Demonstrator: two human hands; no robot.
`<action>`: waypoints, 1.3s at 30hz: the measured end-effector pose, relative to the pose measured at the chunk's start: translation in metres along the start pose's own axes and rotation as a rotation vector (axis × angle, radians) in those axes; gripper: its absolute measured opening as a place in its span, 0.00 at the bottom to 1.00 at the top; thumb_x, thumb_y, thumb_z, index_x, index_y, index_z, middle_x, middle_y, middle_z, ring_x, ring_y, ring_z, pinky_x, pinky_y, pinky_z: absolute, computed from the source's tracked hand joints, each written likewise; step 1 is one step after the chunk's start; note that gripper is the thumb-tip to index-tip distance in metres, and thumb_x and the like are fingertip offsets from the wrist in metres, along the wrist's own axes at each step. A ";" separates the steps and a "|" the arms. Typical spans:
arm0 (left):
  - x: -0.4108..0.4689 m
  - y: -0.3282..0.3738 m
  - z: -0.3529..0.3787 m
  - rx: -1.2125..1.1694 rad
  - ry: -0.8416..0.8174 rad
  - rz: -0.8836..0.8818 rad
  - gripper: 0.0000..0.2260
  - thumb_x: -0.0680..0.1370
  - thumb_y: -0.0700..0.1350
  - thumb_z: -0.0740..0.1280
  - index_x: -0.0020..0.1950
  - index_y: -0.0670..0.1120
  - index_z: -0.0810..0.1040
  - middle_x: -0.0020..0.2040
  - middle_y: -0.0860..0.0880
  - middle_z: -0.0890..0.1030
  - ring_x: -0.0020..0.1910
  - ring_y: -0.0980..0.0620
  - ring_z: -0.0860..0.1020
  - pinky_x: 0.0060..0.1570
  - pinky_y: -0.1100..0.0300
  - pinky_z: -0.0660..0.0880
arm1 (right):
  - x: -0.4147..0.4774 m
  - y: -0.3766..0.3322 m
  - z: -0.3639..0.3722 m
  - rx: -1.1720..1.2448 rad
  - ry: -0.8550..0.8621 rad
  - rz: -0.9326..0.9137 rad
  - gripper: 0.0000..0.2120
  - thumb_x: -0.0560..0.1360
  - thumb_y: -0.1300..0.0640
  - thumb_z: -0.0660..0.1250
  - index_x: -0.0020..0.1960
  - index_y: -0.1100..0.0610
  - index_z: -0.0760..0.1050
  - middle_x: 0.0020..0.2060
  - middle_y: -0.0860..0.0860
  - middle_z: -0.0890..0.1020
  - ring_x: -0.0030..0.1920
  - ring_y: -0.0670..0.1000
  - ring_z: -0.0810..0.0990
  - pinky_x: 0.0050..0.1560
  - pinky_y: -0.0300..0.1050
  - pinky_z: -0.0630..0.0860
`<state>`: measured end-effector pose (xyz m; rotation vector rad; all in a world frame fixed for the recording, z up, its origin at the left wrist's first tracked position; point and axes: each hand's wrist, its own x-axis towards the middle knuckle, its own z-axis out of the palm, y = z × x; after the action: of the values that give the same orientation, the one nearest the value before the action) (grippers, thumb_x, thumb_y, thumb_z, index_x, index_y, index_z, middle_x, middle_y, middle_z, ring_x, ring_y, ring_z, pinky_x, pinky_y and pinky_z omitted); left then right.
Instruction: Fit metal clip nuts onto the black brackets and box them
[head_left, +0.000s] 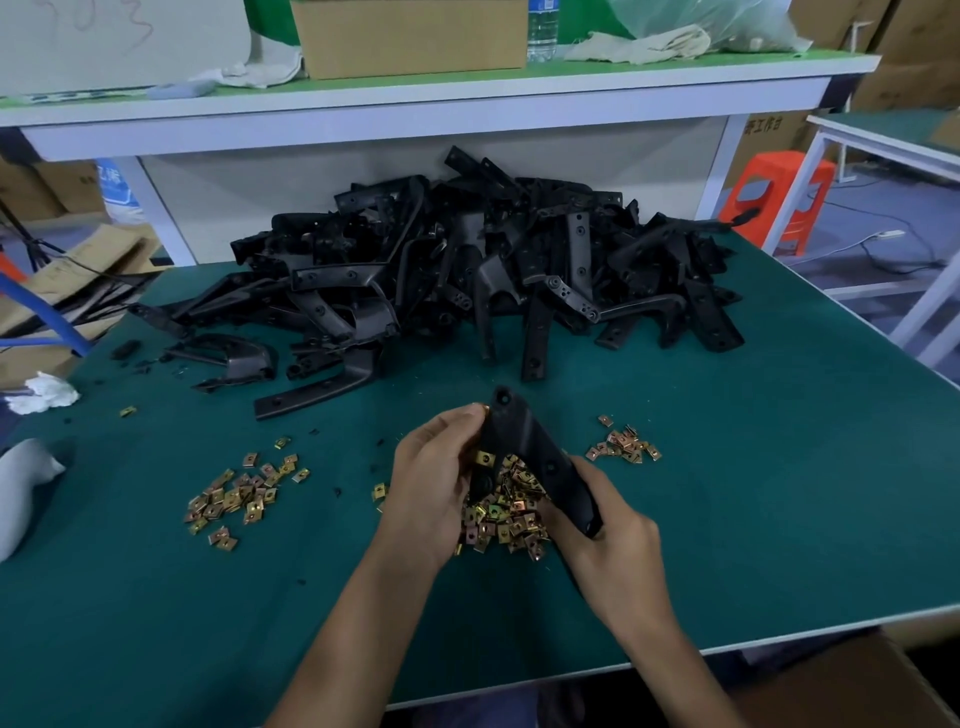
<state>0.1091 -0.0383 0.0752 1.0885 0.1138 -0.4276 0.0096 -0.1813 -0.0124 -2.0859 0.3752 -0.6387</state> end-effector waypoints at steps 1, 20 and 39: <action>0.000 0.000 0.000 0.014 -0.003 0.000 0.12 0.80 0.41 0.69 0.59 0.34 0.80 0.55 0.37 0.85 0.47 0.48 0.84 0.41 0.59 0.81 | 0.000 0.000 0.000 -0.002 0.002 -0.002 0.23 0.74 0.52 0.77 0.67 0.43 0.76 0.43 0.36 0.84 0.40 0.38 0.82 0.39 0.35 0.76; -0.005 0.002 -0.008 0.231 0.025 0.079 0.05 0.79 0.40 0.69 0.46 0.41 0.83 0.43 0.43 0.85 0.41 0.49 0.83 0.37 0.60 0.79 | -0.001 -0.004 -0.001 -0.066 -0.015 -0.005 0.24 0.74 0.52 0.77 0.68 0.42 0.75 0.41 0.44 0.86 0.41 0.44 0.82 0.43 0.42 0.77; -0.002 0.018 -0.013 0.608 -0.092 0.166 0.06 0.79 0.46 0.71 0.45 0.49 0.87 0.42 0.49 0.87 0.43 0.53 0.85 0.45 0.60 0.80 | -0.001 -0.002 0.003 -0.167 0.019 -0.083 0.26 0.74 0.53 0.78 0.68 0.43 0.73 0.41 0.46 0.86 0.43 0.49 0.81 0.35 0.39 0.68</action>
<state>0.1158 -0.0196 0.0845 1.6585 -0.2011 -0.3695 0.0101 -0.1778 -0.0124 -2.2655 0.3658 -0.6972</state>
